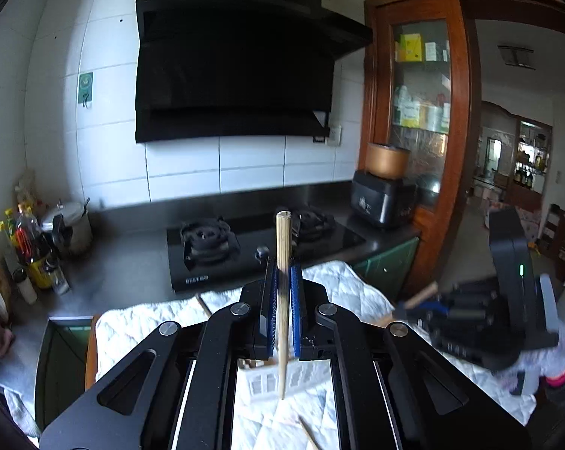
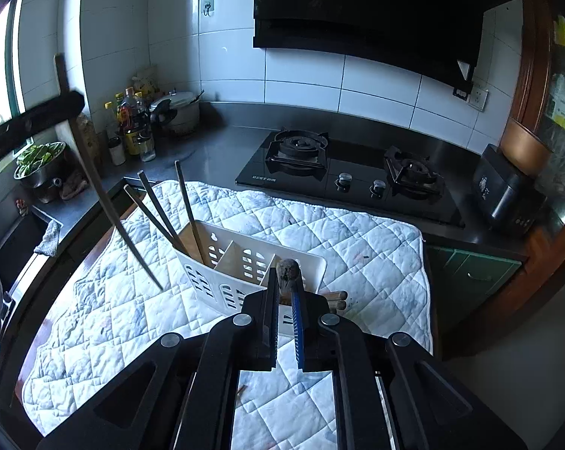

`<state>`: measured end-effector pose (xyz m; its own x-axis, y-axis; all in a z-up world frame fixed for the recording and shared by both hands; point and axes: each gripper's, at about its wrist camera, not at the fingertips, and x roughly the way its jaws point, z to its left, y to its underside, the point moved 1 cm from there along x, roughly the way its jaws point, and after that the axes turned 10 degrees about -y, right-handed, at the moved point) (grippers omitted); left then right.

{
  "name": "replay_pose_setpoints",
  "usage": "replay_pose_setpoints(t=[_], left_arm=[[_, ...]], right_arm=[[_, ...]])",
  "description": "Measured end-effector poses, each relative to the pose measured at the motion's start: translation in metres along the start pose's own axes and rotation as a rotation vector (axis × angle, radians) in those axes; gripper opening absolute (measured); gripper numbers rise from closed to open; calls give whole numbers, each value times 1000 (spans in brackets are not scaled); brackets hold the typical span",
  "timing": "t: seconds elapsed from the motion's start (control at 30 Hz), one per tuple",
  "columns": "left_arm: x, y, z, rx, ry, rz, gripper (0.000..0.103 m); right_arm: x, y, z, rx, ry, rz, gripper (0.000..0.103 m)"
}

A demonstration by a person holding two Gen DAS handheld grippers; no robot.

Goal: Organize utensils
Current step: 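Drop the chopsticks into the holder slots and open both tools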

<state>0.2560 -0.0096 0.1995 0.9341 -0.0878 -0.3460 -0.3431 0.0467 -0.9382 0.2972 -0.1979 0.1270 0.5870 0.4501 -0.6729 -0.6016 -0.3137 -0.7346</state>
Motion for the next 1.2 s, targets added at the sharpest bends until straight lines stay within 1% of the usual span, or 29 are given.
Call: replay_pose_setpoints(t=[0.13, 0.27, 0.43, 0.53, 0.67, 0.7, 0.77, 0.8, 0.83, 0.9, 0.97, 1.07, 1.13, 1.2], left_arm=[[20, -15, -1, -16, -43, -49, 5], [43, -15, -1, -16, -88, -66, 5], [73, 0, 10, -53, -104, -21, 5], [89, 15, 19, -76, -96, 33, 5], [100, 30, 25, -88, -78, 87, 5], [101, 34, 27, -94, -84, 97, 8], [102, 39, 27, -98, -77, 116, 8], [101, 40, 27, -99, -74, 119, 8], [99, 41, 28, -97, -75, 119, 8], [91, 41, 28, -95, -71, 111, 9], [80, 40, 27, -93, -75, 100, 9], [59, 42, 25, -96, -69, 84, 9], [42, 47, 25, -103, -59, 75, 9], [25, 56, 25, -105, -58, 72, 10]], right_arm=[[13, 2, -1, -14, -2, 22, 7], [23, 6, -1, -27, -3, 35, 7], [33, 10, 0, -37, -6, 44, 7], [36, 12, -1, -33, -12, 42, 7], [37, 11, -3, -23, -12, 32, 7], [36, 11, -3, -22, -7, 24, 9], [33, 10, -2, -25, 1, 6, 10], [30, 10, -1, -24, 5, -4, 14], [28, 9, -1, -23, 7, -11, 20], [17, 10, 2, -31, 28, -50, 26], [2, 12, 6, -43, 52, -90, 27], [-20, 23, 13, -32, 57, -137, 27], [-30, 36, 20, -32, 55, -152, 27], [-34, 54, 28, -26, 43, -150, 27]])
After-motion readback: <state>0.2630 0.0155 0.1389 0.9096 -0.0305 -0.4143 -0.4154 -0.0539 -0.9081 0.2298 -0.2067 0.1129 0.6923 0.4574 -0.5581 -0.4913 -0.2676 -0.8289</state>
